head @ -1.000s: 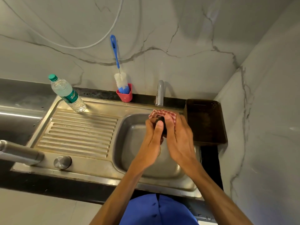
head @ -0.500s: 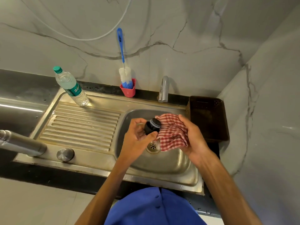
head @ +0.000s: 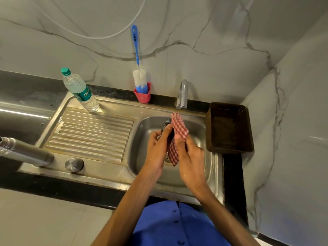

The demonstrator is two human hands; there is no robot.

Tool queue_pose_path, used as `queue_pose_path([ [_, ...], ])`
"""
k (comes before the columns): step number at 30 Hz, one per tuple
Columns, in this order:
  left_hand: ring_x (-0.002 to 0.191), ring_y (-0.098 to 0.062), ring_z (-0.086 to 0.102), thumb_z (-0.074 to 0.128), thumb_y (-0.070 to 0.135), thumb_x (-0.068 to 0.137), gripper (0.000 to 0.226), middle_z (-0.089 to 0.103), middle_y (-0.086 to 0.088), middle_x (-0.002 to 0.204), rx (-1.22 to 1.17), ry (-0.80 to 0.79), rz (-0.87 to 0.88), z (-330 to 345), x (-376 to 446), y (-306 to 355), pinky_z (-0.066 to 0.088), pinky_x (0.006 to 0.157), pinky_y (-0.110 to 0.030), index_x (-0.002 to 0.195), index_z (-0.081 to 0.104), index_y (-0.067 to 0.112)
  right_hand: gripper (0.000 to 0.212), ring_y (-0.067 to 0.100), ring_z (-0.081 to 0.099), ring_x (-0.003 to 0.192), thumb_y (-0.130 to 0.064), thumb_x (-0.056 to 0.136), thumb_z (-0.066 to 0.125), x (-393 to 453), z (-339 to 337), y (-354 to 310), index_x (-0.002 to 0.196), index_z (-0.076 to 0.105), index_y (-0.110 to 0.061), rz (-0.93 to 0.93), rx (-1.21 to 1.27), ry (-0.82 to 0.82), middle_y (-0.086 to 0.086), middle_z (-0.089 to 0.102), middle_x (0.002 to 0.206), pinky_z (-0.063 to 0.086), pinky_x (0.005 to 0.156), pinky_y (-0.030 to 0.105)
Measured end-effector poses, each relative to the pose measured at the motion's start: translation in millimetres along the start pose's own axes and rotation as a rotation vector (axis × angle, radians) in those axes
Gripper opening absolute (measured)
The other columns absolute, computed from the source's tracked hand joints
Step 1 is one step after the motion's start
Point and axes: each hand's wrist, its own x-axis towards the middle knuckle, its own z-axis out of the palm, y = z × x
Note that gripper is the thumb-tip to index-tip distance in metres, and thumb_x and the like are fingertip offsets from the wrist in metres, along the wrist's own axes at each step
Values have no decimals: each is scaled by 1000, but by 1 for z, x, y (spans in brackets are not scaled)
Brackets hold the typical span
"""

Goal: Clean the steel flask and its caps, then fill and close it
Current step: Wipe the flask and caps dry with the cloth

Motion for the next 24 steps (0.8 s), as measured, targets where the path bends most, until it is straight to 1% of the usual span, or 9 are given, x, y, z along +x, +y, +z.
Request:
queue_pose_path([
  [2, 107, -23, 75, 79, 55, 90, 61, 77, -4, 103, -85, -75, -63, 0, -5, -5, 57, 93, -40, 124, 63, 7, 18, 21, 71, 75, -41, 107, 48, 4, 0, -5, 122, 57, -43, -31, -9, 12, -2, 71, 85, 61, 58, 36],
  [5, 100, -20, 75, 75, 40, 97, 40, 78, -4, 94, -40, -204, -102, -3, -13, -9, 57, 94, -40, 118, 58, 9, 19, 12, 70, 66, -34, 108, 50, 16, -7, -2, 111, 67, -24, -56, -48, 43, -4, 71, 78, 57, 56, 28],
  [8, 111, -22, 75, 78, 32, 94, 43, 79, -9, 111, 29, -296, -89, -9, -12, -5, 56, 106, -45, 125, 66, 5, 19, 4, 74, 83, -26, 107, 55, 26, -14, 4, 114, 70, -18, -97, -111, 16, -8, 75, 93, 58, 71, 18],
  [12, 119, -18, 71, 86, 35, 81, 48, 75, -10, 126, 50, -361, -69, -12, -9, 2, 58, 100, -40, 121, 75, 13, 22, 4, 74, 96, -33, 109, 51, 27, -19, 0, 114, 72, -29, 109, 91, -15, -11, 78, 100, 59, 82, 22],
  [15, 101, -11, 72, 84, 28, 84, 31, 78, -3, 109, 11, -291, -7, -6, -11, 8, 55, 88, -32, 111, 77, 14, 25, 4, 73, 101, -39, 108, 48, 19, -21, -9, 119, 70, -36, 228, 312, 2, -15, 77, 106, 60, 85, 26],
  [18, 97, -16, 68, 78, 25, 92, 35, 75, -9, 103, -117, -193, -6, -1, -11, 12, 55, 93, -35, 113, 74, -2, 31, 10, 71, 109, -39, 108, 48, 1, -15, -9, 134, 63, -34, 70, 244, 11, -11, 74, 119, 62, 88, 33],
  [20, 99, -20, 69, 72, 25, 97, 40, 75, -13, 103, -117, -193, -21, 1, -13, 12, 56, 95, -37, 120, 70, -8, 43, 8, 61, 128, -42, 108, 49, -5, -12, 1, 151, 52, -32, -104, 49, -19, -14, 62, 142, 58, 101, 39],
  [22, 102, -21, 73, 71, 26, 99, 37, 78, -12, 106, -52, -240, -20, -2, -16, 10, 57, 95, -37, 123, 72, -1, 51, 6, 45, 145, -44, 108, 47, -1, -13, 10, 157, 43, -30, -216, -132, -45, -12, 48, 158, 49, 113, 39],
  [24, 108, -23, 75, 80, 28, 92, 39, 79, -10, 112, 73, -256, 52, -8, -17, 8, 58, 97, -38, 125, 72, 9, 48, 7, 51, 139, -46, 108, 45, 10, -18, 12, 152, 50, -26, -215, -179, -52, -6, 55, 151, 52, 110, 41],
])
